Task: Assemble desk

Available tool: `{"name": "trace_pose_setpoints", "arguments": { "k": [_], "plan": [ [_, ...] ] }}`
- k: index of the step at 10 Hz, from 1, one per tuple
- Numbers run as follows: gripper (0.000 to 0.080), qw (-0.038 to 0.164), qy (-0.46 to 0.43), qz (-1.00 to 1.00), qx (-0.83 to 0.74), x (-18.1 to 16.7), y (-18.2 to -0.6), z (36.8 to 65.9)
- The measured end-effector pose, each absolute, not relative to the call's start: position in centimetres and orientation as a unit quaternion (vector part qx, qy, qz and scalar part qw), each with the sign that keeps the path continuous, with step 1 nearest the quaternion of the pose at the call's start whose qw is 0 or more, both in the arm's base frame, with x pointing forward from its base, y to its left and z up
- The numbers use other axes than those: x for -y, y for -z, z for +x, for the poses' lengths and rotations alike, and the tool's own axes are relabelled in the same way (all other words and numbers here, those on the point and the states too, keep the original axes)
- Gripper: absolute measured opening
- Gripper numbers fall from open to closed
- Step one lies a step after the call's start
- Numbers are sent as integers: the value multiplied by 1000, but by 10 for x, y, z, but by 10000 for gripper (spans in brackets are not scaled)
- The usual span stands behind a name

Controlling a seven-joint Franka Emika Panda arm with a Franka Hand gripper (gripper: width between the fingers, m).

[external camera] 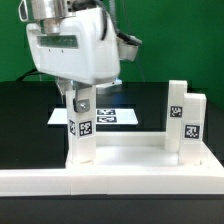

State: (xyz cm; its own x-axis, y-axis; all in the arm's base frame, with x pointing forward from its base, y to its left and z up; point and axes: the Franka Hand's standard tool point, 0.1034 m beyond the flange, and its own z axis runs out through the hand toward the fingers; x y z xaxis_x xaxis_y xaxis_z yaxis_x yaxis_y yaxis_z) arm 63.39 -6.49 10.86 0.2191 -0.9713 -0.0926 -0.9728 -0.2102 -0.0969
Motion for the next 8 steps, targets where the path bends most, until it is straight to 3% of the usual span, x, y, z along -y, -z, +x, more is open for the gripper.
{"name": "trace_pose_setpoints", "arguments": {
  "k": [2,6,8],
  "plan": [
    [290,79,-8,-699,-710,64,-108,631],
    [290,77,-12,-669,-739,61,-108,631],
    [547,64,-13,-786,-615,61,-107,631]
  ]
}}
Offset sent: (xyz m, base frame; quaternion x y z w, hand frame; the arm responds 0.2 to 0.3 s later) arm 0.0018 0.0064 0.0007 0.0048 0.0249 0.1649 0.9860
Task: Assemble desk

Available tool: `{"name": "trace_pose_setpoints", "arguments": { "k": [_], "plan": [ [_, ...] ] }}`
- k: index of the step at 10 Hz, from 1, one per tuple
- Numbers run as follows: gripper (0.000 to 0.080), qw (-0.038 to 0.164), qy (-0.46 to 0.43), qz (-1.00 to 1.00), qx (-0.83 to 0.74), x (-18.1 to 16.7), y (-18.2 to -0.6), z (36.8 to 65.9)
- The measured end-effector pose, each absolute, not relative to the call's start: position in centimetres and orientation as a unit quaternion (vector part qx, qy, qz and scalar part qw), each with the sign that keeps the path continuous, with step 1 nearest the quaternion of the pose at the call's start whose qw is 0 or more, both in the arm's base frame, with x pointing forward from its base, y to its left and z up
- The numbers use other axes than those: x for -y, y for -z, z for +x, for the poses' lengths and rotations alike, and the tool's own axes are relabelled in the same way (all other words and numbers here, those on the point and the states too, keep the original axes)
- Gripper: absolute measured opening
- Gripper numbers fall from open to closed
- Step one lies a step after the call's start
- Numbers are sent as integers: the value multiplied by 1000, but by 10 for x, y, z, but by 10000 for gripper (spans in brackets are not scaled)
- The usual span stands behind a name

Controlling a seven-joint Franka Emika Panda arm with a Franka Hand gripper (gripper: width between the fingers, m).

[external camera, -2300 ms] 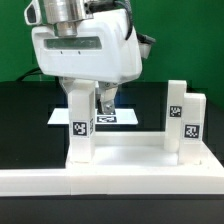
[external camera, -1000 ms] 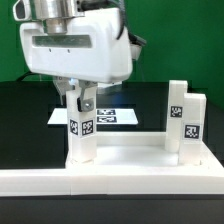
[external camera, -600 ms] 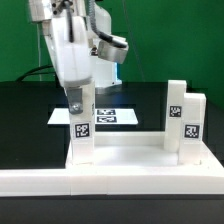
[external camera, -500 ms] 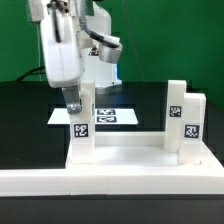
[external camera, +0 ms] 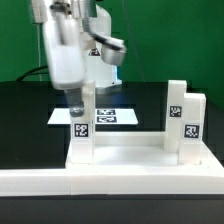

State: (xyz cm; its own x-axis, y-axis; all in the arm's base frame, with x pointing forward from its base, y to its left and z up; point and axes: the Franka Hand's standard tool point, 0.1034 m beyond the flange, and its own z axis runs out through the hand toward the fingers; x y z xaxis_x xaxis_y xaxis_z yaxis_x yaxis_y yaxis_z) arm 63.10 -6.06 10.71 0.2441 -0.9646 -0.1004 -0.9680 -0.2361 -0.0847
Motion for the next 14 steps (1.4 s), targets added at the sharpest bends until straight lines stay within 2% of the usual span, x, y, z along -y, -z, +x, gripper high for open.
{"name": "trace_pose_setpoints", "arguments": {
  "k": [1,2,6,8,10,11,12,13,14],
  "plan": [
    [618,66,-14,-826,-560,58,-108,632],
    [642,66,-7,-840,-539,52,-107,632],
    [649,65,1,-902,-427,53,-106,632],
    [649,38,18,-972,-232,48,-107,634],
    [649,33,29,-994,-101,46,-105,632],
    [649,33,29,-994,-98,47,-105,632],
    [630,33,29,-993,-108,47,-104,632],
    [437,33,28,-992,-118,47,-104,632],
    [437,33,28,-992,-122,48,-104,632]
  ]
}}
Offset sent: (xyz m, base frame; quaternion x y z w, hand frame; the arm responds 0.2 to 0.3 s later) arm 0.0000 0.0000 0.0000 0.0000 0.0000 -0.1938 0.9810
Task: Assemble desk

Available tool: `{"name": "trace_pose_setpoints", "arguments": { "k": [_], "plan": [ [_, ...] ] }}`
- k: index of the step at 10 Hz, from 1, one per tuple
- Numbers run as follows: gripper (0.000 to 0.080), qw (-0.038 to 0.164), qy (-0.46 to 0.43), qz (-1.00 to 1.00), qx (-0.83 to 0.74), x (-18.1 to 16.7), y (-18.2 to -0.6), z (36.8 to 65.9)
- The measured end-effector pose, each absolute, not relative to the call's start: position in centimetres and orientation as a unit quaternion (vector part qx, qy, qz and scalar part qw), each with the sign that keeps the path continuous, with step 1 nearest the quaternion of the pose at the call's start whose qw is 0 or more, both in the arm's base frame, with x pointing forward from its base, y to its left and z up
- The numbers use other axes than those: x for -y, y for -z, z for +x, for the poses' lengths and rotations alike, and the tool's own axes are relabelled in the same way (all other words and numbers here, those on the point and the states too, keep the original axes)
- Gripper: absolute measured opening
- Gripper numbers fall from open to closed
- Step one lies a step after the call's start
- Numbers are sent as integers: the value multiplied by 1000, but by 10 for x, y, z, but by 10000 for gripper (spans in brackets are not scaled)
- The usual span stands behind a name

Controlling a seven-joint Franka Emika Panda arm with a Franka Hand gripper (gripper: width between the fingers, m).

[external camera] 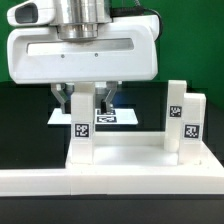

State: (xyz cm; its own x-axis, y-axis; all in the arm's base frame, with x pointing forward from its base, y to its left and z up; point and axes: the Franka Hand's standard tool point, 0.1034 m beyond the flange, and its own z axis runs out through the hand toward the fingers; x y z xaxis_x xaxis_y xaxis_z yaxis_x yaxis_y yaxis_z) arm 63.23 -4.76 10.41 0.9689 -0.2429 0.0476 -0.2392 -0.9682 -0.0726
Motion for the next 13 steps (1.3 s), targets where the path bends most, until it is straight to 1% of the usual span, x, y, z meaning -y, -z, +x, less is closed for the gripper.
{"name": "trace_pose_setpoints", "arguments": {
  "k": [1,3,6,7,8,10,11,12,13],
  "plan": [
    [295,31,27,-989,-143,51,-104,632],
    [295,33,25,-976,-212,52,-103,631],
    [294,38,23,-916,-398,53,-102,631],
    [293,48,18,-871,-488,53,-101,631],
    [293,72,10,-820,-567,55,-101,631],
    [294,98,-4,-744,-660,58,-101,630],
    [294,100,-10,-712,-695,57,-101,630],
    [294,100,-11,-709,-698,56,-101,630],
    [310,100,-10,-715,-691,56,-101,630]
  ]
}}
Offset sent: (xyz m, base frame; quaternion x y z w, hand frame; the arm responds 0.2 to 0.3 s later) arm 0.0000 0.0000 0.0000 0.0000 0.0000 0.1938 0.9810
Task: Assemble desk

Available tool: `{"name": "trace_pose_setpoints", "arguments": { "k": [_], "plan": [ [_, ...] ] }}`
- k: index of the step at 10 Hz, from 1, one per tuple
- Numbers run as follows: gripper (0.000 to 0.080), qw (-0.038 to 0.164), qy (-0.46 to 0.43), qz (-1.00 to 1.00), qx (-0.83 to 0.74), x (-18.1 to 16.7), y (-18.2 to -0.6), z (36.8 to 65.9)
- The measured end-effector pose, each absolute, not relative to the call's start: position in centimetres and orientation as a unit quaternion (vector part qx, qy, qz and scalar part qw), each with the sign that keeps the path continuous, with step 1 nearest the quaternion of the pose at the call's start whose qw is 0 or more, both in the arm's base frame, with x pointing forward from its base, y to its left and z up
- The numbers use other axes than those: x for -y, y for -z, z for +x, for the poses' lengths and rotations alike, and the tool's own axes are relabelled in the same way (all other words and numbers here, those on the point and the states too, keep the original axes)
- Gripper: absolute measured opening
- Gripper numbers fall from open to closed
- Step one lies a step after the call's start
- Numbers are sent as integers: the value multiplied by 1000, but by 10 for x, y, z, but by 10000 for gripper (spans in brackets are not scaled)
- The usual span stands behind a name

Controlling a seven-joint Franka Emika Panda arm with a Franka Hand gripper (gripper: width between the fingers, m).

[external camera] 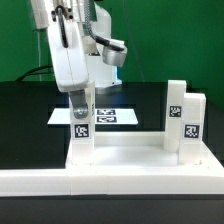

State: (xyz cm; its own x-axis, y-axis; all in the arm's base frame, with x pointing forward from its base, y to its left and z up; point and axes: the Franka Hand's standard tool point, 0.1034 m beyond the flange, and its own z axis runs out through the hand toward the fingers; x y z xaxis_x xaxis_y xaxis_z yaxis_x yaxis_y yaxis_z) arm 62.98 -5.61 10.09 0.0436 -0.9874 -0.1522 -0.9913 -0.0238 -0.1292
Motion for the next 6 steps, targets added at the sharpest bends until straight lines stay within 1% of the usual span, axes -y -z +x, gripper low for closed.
{"name": "trace_pose_setpoints", "arguments": {
  "k": [1,2,3,4,5,6],
  "plan": [
    [310,98,-4,-763,-639,57,-101,630],
    [486,99,3,-824,-558,60,-103,631],
    [601,101,0,-862,-496,59,-103,629],
    [601,100,9,-883,-458,60,-103,628],
    [639,95,28,-897,-431,62,-103,626],
    [639,93,30,-912,-398,64,-102,625]
  ]
}}
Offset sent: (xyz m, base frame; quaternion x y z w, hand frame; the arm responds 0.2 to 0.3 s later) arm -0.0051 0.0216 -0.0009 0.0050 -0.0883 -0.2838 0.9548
